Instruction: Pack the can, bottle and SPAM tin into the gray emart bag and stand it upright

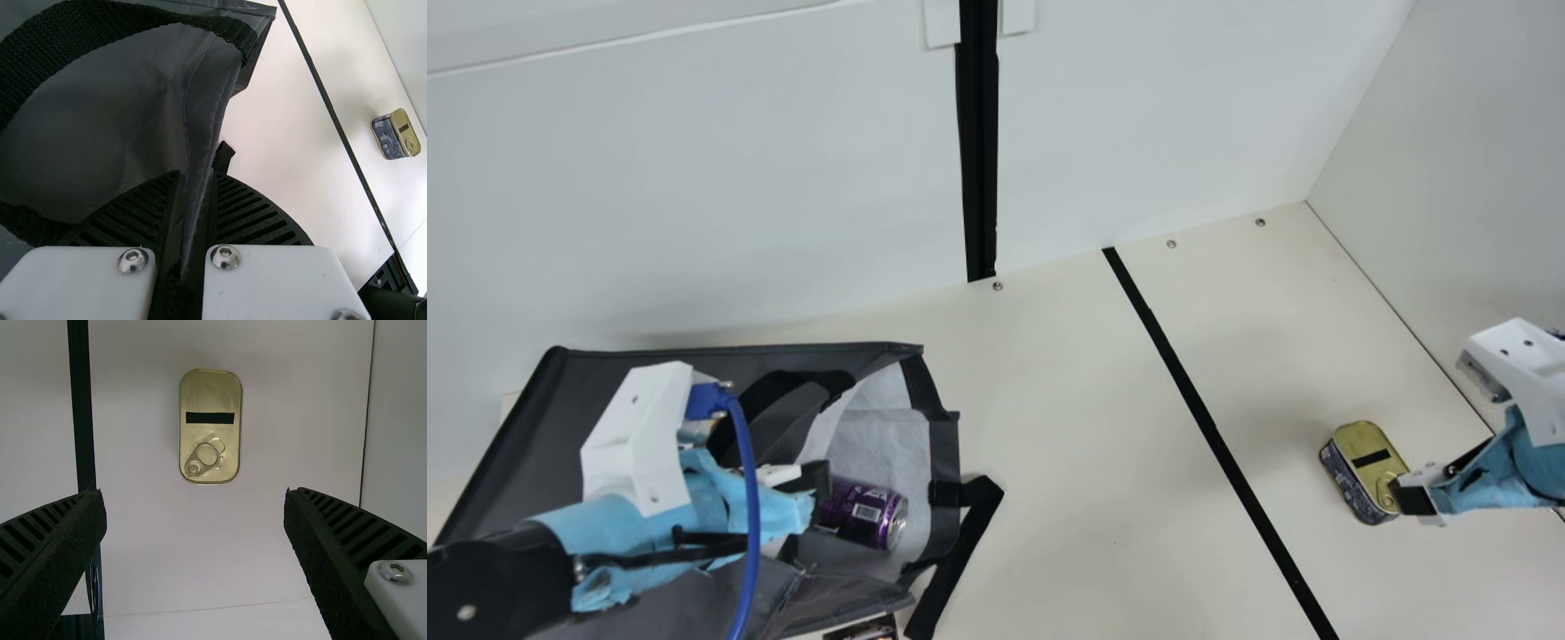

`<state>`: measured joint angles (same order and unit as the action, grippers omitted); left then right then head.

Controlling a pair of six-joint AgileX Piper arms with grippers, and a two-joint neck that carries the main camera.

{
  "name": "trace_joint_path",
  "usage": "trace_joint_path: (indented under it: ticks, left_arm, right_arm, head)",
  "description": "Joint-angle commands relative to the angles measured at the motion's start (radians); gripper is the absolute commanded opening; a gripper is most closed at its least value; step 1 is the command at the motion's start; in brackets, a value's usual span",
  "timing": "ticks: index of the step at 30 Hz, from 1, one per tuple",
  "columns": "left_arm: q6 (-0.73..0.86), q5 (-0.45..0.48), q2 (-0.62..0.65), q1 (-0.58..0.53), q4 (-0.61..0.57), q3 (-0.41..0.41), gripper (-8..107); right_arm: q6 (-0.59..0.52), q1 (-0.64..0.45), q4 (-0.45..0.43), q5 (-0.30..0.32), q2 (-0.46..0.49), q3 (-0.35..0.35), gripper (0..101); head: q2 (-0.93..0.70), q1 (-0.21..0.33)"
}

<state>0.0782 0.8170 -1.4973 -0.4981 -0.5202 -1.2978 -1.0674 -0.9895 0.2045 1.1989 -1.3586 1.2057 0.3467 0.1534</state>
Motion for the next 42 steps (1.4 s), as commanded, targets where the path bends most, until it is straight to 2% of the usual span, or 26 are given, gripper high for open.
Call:
trace_joint_path:
  ticks: [1, 12, 30, 42]
  left_arm:
    - [0.000, 0.000, 0.000, 0.000, 0.000, 0.000, -8]
    - [0.000, 0.000, 0.000, 0.000, 0.000, 0.000, -8]
    - [0.000, 0.000, 0.000, 0.000, 0.000, 0.000, -8]
    - [0.000, 0.000, 0.000, 0.000, -0.002, 0.000, -8]
  right_arm:
    - [-0.005, 0.005, 0.002, -0.011, -0.017, -0.006, 95]
    - [-0.009, 0.044, 0.005, -0.093, -0.121, -0.034, 95]
    - [0.035, 0.108, -0.021, -0.202, -0.317, 0.002, 95]
    - [0.064, 0.134, -0.037, -0.260, -0.408, -0.003, 95]
  head:
    - [0.002, 0.021]
    - [0.002, 0.021]
    - [0.002, 0.021]
    - [0.002, 0.021]
